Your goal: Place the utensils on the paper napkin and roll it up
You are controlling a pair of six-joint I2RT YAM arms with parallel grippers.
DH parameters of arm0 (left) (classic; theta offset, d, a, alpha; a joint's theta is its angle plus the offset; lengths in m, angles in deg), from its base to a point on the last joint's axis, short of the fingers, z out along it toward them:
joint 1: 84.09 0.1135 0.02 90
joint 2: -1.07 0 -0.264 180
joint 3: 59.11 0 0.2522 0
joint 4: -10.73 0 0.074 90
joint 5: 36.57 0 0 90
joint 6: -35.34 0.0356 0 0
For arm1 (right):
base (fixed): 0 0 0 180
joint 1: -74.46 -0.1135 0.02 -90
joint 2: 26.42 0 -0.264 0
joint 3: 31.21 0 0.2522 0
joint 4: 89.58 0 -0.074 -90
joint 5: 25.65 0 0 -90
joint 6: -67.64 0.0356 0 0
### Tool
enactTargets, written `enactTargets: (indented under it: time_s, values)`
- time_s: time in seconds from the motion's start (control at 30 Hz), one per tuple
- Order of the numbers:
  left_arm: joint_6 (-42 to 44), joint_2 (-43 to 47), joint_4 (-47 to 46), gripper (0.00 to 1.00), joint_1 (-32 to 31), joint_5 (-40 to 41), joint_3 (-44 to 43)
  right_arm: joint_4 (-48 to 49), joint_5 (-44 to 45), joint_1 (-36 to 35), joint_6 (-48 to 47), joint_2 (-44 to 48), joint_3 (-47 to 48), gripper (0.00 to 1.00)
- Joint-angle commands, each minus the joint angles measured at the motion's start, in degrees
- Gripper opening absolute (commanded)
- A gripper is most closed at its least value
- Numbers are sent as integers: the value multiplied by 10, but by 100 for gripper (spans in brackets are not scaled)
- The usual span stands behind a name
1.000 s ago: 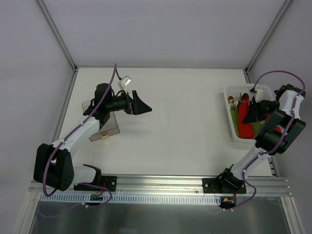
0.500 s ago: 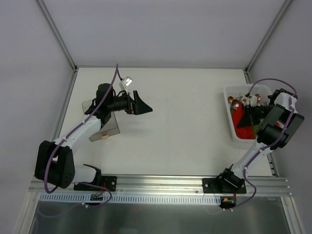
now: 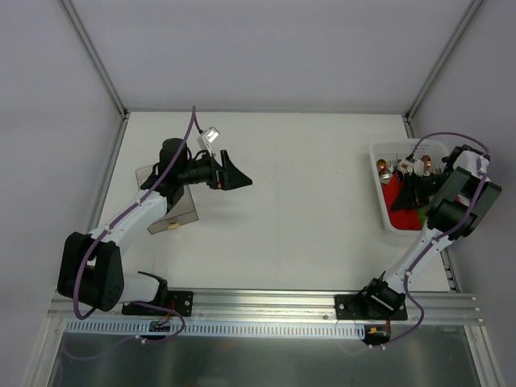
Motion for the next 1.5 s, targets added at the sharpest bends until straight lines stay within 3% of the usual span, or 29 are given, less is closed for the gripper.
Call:
enactTargets:
  time_s: [0.0, 0.37, 0.67, 1.03, 1.07, 1.23, 1.33, 1.47]
  values:
    - [6, 0, -17, 99, -7, 2, 0, -137, 20, -4, 0, -15, 26, 34]
    - [13, 10, -3, 99, -6, 14, 1, -131, 72, -3, 34, 9, 102, 51]
    - [42, 29, 51, 99, -6, 70, -7, -95, 118, -1, 61, 57, 137, 68]
    - [64, 57, 158, 99, 36, 134, -29, -87, 67, -19, 83, 143, 188, 95]
    - [68, 59, 178, 99, 42, 136, -33, -80, 58, -31, 98, 154, 184, 99]
    - [107, 55, 260, 99, 60, 185, -79, -27, -28, -100, 182, 223, 126, 99]
    - [124, 54, 300, 99, 61, 198, -95, 82, -58, -181, 287, 292, 35, 99]
    - [130, 56, 327, 99, 62, 219, -98, 326, -27, -343, 433, 383, -100, 99]
